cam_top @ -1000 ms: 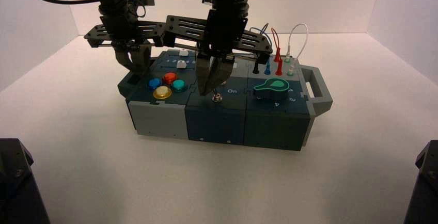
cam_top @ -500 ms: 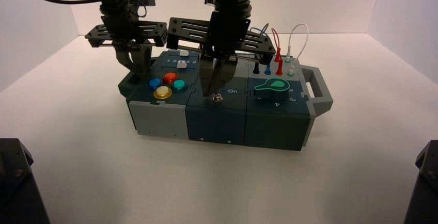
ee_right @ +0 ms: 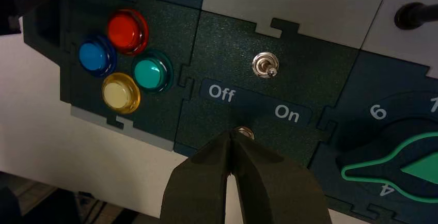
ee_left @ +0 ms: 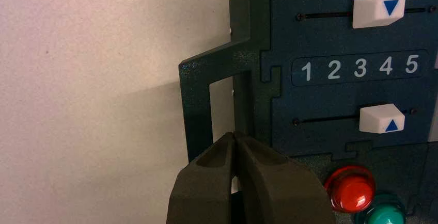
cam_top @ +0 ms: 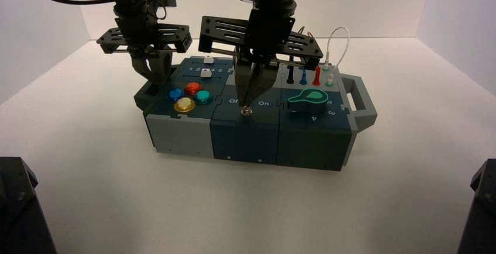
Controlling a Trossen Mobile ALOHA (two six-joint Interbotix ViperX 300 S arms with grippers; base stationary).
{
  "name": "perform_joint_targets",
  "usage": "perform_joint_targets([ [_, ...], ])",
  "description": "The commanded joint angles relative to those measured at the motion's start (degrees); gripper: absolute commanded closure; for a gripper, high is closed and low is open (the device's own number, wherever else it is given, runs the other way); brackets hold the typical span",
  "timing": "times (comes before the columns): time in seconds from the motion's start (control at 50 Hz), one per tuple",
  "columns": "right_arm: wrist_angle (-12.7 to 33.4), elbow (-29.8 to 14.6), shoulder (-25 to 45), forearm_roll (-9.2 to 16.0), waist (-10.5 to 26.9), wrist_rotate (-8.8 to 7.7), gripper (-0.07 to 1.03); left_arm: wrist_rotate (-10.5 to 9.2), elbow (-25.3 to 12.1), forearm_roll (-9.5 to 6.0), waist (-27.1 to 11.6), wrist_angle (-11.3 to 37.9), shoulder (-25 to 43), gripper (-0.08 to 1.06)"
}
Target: Flip the bottom switch on with the right gripper.
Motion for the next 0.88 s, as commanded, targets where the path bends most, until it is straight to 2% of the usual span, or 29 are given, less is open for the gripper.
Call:
perform_joint_targets([
  [0.02,0.0,-0.4,-0.9,-1.1,-1.5,0.00,0.99,0.88,0.3,0.62,0.4,-0.5,3.1,1.01],
  [0.2,-2.6,-0.7,-2.5,-1.8,-0.9,-0.18,0.99,0.88,0.6,0.62,0.4,-0.9,2.8,1.01],
  [0.28,-3.0,-0.8,-3.8,-3.2,0.1,-0.35,0.99,0.97,0.9,0.62,0.4,-1.6,2.3,1.01],
  [0.42,-2.9,0.1,-6.3,-6.8,2.4,-0.35,0.99,1.14,3.2,0.70,0.4,-4.6,-1.3,1.01],
  [0.5,-2.8,1.3,-8.8,-10.0,3.8,-0.35,0.98,1.05,5.2,0.70,0.4,-7.0,-4.7,1.01],
  [0.6,-3.1,3.2,-11.5,-12.8,4.7,-0.35,0.99,0.79,7.5,0.70,0.4,-9.0,-8.2,1.01],
  [0.74,-4.7,5.5,-14.5,-14.4,4.7,-0.18,0.99,0.18,9.4,0.53,0.4,-9.9,-11.2,1.01],
  [0.88,-5.1,6.1,-15.0,-14.9,4.7,-0.18,0.99,0.18,9.3,0.62,0.4,-9.8,-11.2,1.01],
])
